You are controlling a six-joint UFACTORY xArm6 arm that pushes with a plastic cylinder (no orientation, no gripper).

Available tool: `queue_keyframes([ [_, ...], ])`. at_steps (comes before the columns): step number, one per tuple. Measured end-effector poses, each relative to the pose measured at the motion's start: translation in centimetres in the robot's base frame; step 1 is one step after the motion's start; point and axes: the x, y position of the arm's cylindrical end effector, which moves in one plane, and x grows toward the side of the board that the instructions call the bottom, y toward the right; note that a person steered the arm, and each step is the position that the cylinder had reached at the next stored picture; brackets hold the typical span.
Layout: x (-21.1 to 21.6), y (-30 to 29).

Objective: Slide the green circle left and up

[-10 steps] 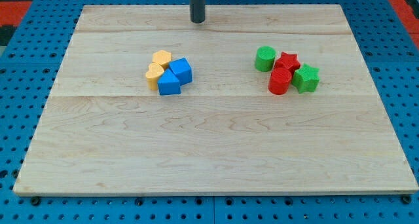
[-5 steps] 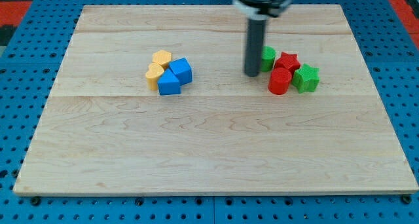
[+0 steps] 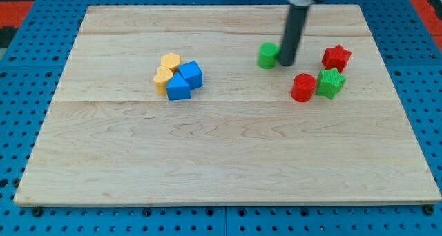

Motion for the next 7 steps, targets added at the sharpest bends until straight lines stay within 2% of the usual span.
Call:
queue_keyframes([
  [1,-1.1,-5.5],
  [2,-0.7,-5.8],
  [3,-1.1,-9.1],
  [6,-9.0,-8.9],
  [7,-8.9,-12.1],
])
